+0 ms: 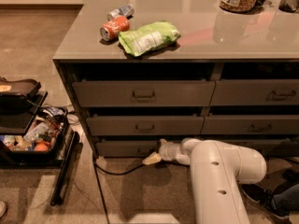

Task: Open bottom drawer

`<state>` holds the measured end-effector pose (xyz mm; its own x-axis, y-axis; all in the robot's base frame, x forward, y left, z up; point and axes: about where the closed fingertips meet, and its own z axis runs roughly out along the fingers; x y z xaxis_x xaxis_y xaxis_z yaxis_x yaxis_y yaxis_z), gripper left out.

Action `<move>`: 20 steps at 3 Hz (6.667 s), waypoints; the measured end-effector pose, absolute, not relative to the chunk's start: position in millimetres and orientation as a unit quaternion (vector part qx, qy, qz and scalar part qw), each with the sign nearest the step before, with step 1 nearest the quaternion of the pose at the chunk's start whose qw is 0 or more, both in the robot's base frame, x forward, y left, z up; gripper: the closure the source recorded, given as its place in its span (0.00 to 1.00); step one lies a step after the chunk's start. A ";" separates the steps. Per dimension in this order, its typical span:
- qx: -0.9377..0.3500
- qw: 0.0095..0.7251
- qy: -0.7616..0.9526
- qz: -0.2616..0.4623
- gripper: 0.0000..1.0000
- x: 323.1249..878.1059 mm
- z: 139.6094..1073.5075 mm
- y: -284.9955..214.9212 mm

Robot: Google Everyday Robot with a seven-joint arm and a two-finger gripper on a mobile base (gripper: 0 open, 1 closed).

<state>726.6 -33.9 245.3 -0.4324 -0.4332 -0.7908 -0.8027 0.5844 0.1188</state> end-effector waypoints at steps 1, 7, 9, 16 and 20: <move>-0.379 0.377 0.811 0.237 0.00 760.2 242.1 -7.9; -0.392 0.332 0.827 0.229 0.19 761.7 208.0 6.9; -0.391 0.333 0.826 0.230 0.65 764.4 208.7 4.8; -0.383 0.316 0.832 0.248 0.11 744.5 199.5 -6.8; -0.361 0.309 0.835 0.276 0.00 754.7 192.8 -5.3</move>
Offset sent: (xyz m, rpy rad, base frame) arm 0.0489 0.0340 -0.0067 -0.0215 -0.0150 -0.0349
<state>754.7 -5.3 192.8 -0.5475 -0.4330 -0.7161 -0.7741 0.5871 0.2368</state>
